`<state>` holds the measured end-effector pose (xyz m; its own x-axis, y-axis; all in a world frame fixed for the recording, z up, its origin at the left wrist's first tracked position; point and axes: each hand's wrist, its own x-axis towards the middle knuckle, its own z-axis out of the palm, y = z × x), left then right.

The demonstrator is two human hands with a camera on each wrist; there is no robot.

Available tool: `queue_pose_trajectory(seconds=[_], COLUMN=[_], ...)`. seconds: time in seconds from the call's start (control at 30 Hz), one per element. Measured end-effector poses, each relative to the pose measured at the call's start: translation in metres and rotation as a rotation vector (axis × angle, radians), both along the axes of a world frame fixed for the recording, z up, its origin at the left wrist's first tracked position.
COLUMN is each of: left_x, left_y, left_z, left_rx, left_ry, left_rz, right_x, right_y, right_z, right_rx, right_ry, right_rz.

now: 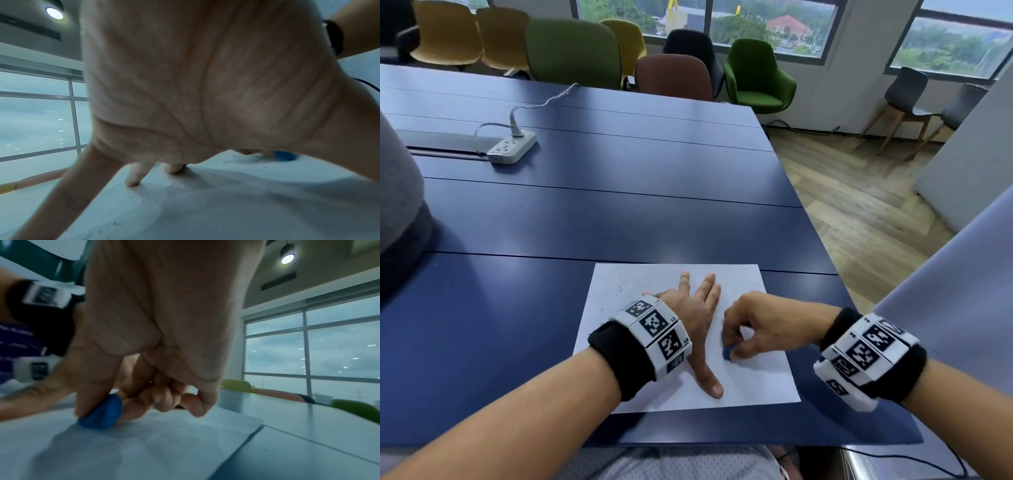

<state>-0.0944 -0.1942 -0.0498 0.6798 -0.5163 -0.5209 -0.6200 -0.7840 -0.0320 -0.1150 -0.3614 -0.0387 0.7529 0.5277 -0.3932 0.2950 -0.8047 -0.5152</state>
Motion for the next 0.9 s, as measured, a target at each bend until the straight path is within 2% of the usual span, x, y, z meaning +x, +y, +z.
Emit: queue_pose_trajectory(seconds=[0.07, 0.2, 0.33, 0.37, 0.5, 0.67, 0.9], left_x=[0.001, -0.001, 0.0, 0.001, 0.0, 0.002, 0.0], left_y=[0.0, 0.001, -0.001, 0.0, 0.003, 0.002, 0.023], left_z=[0.0, 0.0, 0.0, 0.0, -0.002, -0.001, 0.001], left_rx=[0.005, -0.021, 0.005, 0.0, -0.035, -0.025, -0.087], left_ry=[0.0, 0.002, 0.003, 0.007, 0.006, 0.03, 0.107], left_rz=[-0.004, 0.003, -0.016, -0.017, -0.013, -0.008, -0.01], right_x=[0.003, 0.013, -0.011, -0.009, 0.01, -0.012, -0.018], right_y=[0.001, -0.006, 0.008, 0.009, -0.001, 0.014, 0.013], right_z=[0.002, -0.002, -0.002, -0.001, -0.002, -0.008, -0.008], right_rx=[-0.023, 0.018, 0.011, 0.003, -0.037, -0.031, -0.069], right_ry=[0.011, -0.183, -0.014, -0.017, -0.235, -0.186, -0.245], right_rz=[0.01, -0.154, -0.007, -0.009, -0.13, -0.055, -0.11])
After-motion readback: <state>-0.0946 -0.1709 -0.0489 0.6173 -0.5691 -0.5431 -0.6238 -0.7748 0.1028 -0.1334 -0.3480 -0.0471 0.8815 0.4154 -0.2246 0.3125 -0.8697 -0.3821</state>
